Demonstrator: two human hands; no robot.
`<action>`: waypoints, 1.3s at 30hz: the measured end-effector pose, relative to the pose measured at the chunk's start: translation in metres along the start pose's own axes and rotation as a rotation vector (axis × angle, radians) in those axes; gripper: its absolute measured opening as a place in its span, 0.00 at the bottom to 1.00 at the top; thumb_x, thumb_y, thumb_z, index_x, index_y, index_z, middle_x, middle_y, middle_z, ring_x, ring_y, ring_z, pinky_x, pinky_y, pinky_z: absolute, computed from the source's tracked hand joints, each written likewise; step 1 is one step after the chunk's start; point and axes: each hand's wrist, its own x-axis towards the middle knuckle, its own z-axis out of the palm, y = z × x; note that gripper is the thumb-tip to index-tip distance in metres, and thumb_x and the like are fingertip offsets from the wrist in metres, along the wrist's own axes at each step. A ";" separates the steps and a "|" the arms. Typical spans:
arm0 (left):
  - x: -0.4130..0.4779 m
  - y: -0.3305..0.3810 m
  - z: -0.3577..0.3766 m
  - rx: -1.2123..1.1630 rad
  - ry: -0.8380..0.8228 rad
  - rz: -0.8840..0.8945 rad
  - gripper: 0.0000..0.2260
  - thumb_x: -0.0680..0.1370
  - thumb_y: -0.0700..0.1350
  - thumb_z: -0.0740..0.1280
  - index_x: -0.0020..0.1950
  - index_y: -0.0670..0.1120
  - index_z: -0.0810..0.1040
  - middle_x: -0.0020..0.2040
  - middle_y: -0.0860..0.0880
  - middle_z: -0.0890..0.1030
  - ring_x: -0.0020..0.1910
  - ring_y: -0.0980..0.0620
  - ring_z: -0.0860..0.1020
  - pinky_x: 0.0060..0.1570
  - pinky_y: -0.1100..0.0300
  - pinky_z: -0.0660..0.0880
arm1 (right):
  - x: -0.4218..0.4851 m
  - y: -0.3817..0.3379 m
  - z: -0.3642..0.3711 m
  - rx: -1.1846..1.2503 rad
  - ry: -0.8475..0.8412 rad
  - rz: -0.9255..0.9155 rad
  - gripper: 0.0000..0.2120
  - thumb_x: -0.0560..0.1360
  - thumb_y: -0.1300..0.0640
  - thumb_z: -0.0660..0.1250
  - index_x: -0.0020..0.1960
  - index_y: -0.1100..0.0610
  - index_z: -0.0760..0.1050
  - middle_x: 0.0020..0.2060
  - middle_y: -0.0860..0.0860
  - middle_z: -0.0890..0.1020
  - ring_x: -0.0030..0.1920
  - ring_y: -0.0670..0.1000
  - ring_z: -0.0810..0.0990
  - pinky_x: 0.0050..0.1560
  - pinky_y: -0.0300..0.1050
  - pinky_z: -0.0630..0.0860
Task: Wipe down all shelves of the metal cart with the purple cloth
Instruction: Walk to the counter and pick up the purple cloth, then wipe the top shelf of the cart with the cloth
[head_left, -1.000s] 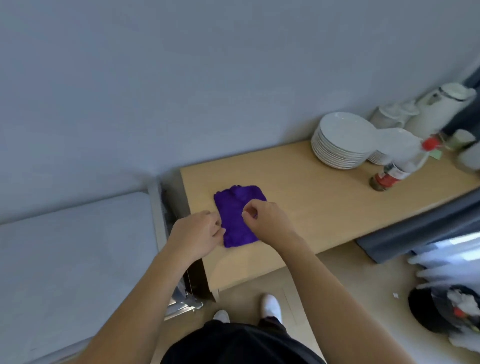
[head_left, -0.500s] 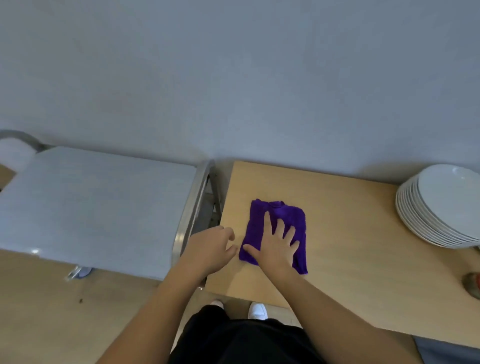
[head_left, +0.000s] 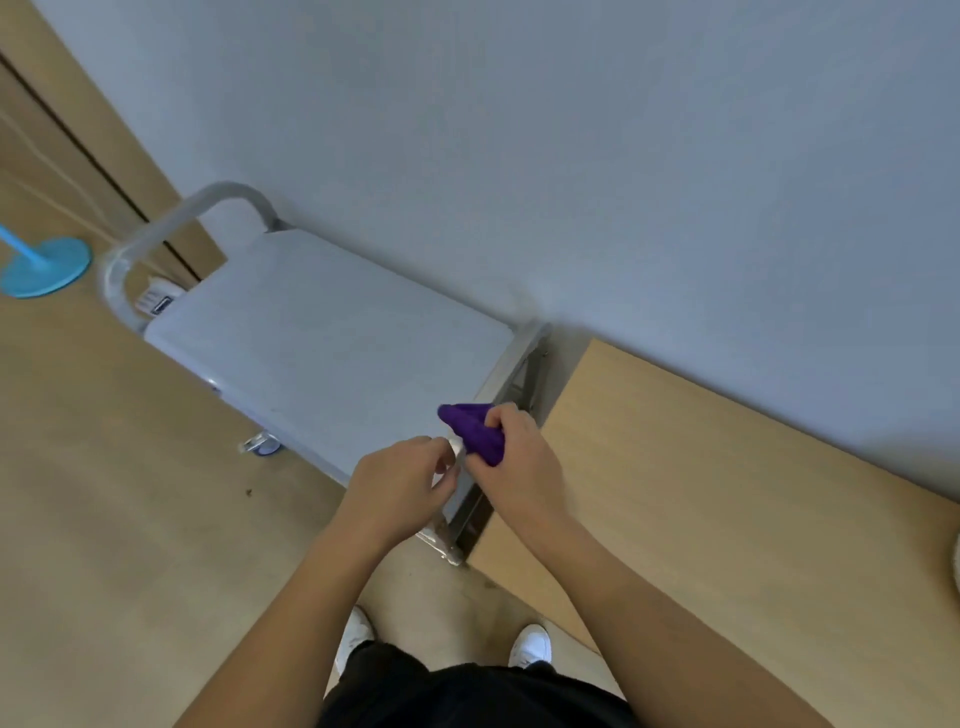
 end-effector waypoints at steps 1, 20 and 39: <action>-0.003 -0.012 -0.004 -0.014 0.020 -0.027 0.09 0.80 0.54 0.60 0.51 0.53 0.77 0.49 0.59 0.80 0.44 0.58 0.78 0.36 0.64 0.69 | 0.007 -0.016 0.007 -0.002 -0.015 -0.021 0.18 0.68 0.51 0.71 0.51 0.46 0.65 0.49 0.44 0.73 0.43 0.46 0.76 0.37 0.37 0.71; -0.066 -0.363 -0.095 -0.083 0.158 -0.336 0.08 0.80 0.54 0.60 0.52 0.54 0.76 0.49 0.59 0.81 0.44 0.58 0.77 0.33 0.64 0.64 | 0.082 -0.263 0.273 0.051 -0.242 -0.101 0.20 0.68 0.50 0.72 0.55 0.45 0.66 0.50 0.44 0.75 0.45 0.45 0.76 0.46 0.48 0.80; 0.123 -0.530 -0.128 -0.118 0.001 -0.221 0.10 0.81 0.52 0.60 0.55 0.51 0.78 0.51 0.57 0.81 0.44 0.56 0.78 0.41 0.60 0.74 | 0.278 -0.306 0.381 -0.025 -0.229 0.103 0.22 0.71 0.52 0.72 0.60 0.51 0.67 0.52 0.50 0.74 0.48 0.50 0.77 0.40 0.36 0.73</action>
